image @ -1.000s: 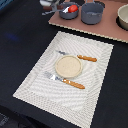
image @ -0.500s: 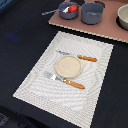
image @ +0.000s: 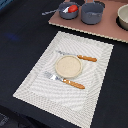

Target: Place the fish, sausage, and tomato into the frying pan.

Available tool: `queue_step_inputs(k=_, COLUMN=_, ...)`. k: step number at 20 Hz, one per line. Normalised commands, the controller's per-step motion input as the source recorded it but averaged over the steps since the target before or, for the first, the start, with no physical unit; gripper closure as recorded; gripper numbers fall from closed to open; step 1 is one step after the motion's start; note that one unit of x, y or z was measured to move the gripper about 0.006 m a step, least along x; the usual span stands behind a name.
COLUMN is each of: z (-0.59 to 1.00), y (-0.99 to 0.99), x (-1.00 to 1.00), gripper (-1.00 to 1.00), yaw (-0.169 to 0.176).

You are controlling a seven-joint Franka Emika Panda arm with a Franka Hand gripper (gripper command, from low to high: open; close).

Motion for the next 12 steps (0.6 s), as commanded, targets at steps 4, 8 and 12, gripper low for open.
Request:
queue_step_inputs(k=4, z=-0.17, y=0.06, x=-0.12, gripper=1.00, yaw=0.100)
queue_step_inputs(k=8, z=-0.23, y=0.32, x=-0.08, gripper=1.00, yaw=0.080)
queue_step_inputs(k=12, z=-0.26, y=0.40, x=-0.15, gripper=1.00, yaw=0.073)
